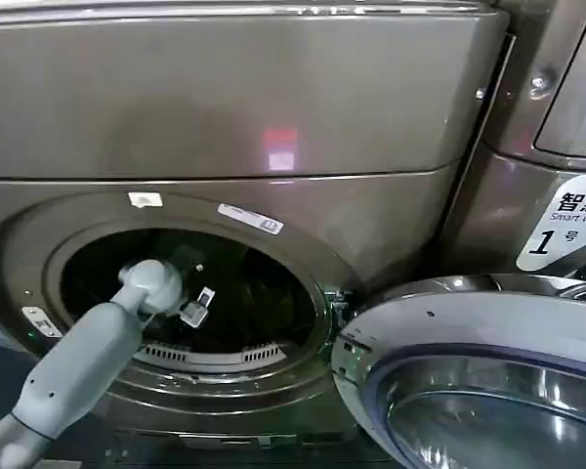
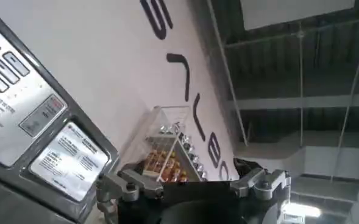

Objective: Grasp the clothes from the dryer.

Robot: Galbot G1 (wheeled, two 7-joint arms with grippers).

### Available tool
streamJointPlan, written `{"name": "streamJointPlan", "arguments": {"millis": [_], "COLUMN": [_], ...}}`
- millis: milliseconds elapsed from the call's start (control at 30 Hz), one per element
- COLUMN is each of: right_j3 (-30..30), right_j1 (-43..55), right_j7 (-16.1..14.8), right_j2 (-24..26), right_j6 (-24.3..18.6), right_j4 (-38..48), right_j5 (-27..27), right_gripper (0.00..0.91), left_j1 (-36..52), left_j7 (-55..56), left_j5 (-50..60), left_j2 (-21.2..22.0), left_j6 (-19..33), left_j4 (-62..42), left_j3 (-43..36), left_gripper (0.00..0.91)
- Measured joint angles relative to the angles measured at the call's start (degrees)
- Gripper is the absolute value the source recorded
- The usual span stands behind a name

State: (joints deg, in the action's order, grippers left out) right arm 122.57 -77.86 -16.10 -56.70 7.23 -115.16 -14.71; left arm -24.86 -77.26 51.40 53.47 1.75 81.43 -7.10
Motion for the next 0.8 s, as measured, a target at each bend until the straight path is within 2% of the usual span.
{"name": "streamJointPlan", "arguments": {"millis": [33,67,100,800], "right_j3": [-0.02,-0.04,-0.07,-1.29], "right_j1": [-0.01,-0.03,-0.05,0.62], "right_j7": [0.00,0.00,0.00,-0.11], "right_j2": [0.00,0.00,0.00,0.05], "right_j6": [0.00,-0.01,-0.03,-0.15], "right_j4": [-0.04,-0.09,-0.12,-0.15], "right_j5": [-0.03,-0.06,-0.08,0.06], "right_gripper": [0.907,0.907,0.907,0.907], "left_j1": [-0.22,-0.38,-0.52,-1.27], "left_j7": [0.00,0.00,0.00,0.06], "left_j5": [-0.04,-0.07,-0.24,0.02], "left_j2": [-0.16,-0.24,-0.41,-0.50], "left_j6": [-0.20,-0.31,-0.41,-1.86], "left_j4": [0.01,0.03,0.13,-0.98], "left_j3": [0.17,0.30,0.38,1.72], "left_gripper": [0.262,0.182,0.148,0.102]}}
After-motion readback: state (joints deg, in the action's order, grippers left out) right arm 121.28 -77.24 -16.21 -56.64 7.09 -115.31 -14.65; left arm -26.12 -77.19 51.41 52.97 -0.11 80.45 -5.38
